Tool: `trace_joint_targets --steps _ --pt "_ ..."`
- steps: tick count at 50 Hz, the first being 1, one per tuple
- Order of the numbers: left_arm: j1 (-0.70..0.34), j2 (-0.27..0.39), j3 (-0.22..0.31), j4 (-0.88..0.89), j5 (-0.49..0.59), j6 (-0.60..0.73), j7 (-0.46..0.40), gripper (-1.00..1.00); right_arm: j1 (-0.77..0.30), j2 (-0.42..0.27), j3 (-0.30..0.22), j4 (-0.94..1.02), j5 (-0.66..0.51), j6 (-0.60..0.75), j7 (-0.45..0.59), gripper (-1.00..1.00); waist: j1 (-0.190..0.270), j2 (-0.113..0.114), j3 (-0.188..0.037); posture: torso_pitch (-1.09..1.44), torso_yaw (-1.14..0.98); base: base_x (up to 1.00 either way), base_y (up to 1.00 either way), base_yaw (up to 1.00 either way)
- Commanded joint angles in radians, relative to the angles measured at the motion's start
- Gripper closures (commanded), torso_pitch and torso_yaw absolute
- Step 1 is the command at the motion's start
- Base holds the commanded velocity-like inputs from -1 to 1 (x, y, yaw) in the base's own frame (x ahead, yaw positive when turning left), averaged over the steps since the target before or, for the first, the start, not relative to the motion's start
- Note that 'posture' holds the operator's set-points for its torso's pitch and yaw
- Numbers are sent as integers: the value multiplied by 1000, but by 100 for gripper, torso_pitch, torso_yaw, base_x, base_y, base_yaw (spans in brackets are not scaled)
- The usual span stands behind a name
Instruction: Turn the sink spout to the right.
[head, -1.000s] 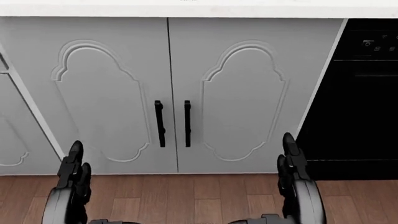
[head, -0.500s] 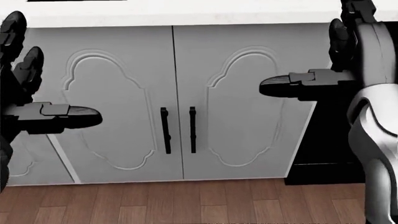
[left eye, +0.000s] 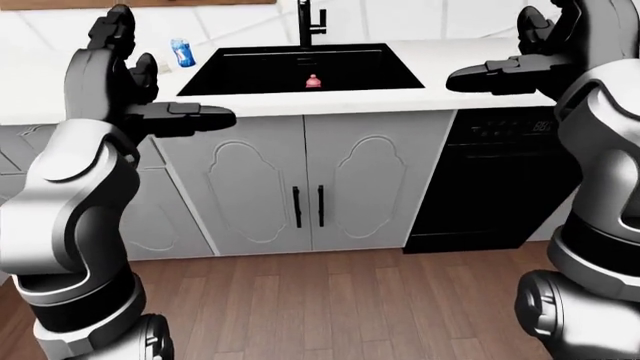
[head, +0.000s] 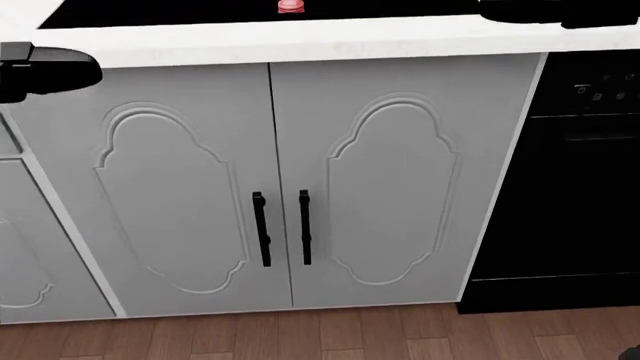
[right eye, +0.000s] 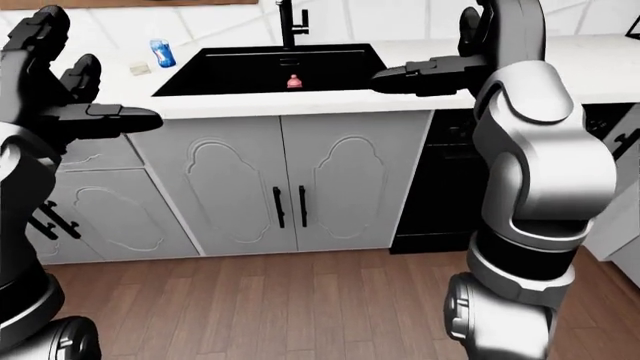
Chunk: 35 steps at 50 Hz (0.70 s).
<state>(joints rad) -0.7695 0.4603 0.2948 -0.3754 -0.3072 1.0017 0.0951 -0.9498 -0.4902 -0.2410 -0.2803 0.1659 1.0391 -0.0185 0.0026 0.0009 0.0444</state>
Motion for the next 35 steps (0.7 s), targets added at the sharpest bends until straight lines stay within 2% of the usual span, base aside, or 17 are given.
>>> trace_joint_targets --steps 1,6,7,9,11,13,14,17,20,22,23,24,25,26,28,32,35 --pt "-36 17 8 -13 -4 -10 5 -100 -21 -11 -11 -12 -7 -28 -3 -100 -1 0 -12 0 0 15 0 0" --pt "-44 24 9 -27 -11 5 11 -100 -19 -10 -12 -15 -6 -28 -2 -100 -4 16 -12 0 0 15 0 0" --pt "-44 25 8 -28 -11 6 12 -100 -20 -11 -13 -16 -6 -27 -2 -100 -5 23 -13 0 0 16 0 0" --pt "-49 28 9 -30 -14 13 13 -100 -19 -12 -14 -17 -6 -26 -2 -100 -6 50 -13 0 0 15 0 0" --pt "-50 28 11 -33 -17 17 15 -100 -20 -12 -12 -17 -8 -27 -4 -100 -8 40 -19 0 0 15 0 0" --pt "-45 27 12 -35 -19 14 17 -100 -18 -10 -11 -19 -8 -27 -5 -100 -6 59 -17 0 0 15 0 0" --pt "-42 27 13 -35 -19 14 17 -100 -19 -11 -11 -20 -8 -25 -5 -100 -4 59 -16 0 0 16 0 0" --pt "-46 31 10 -39 -21 22 19 -100 -25 -13 -12 -25 -7 -16 -4 -100 1 41 -23 0 0 15 0 0" --pt "-50 33 13 -46 -24 30 22 -100 -24 -13 -12 -27 -7 -16 -3 -100 7 13 -13 0 0 15 0 0" --pt "-52 34 15 -50 -26 35 24 -100 -26 -14 -13 -26 -5 -14 -2 -100 13 -23 -18 0 0 16 0 0" --pt "-53 35 15 -51 -27 37 25 -100 -23 -13 -13 -27 -5 -15 -2 -100 15 -54 -28 0 0 15 0 0" --pt "-53 35 15 -52 -28 37 26 -100 -23 -13 -12 -27 -5 -14 -1 -100 11 -38 -28 0 0 16 0 0" --pt "-54 36 13 -52 -27 38 27 -100 -23 -13 -12 -29 -5 -13 -1 -100 4 -39 -17 0 0 17 0 0" --pt "-56 36 12 -50 -27 37 27 -100 -24 -13 -12 -30 -5 -12 -1 -100 8 -53 -11 0 0 17 0 0" --pt "-62 38 12 -47 -27 39 28 -100 -31 -17 -12 -31 -5 -5 0 -100 0 -41 -19 0 0 17 0 0" --pt "-73 51 20 -46 -32 50 27 -100 -38 -24 -17 -38 -2 5 2 -100 0 -7 -4 0 0 17 0 0" --pt "-78 60 29 -49 -39 57 30 -100 -41 -28 -18 -38 0 8 3 -100 -8 35 -5 0 0 17 0 0"
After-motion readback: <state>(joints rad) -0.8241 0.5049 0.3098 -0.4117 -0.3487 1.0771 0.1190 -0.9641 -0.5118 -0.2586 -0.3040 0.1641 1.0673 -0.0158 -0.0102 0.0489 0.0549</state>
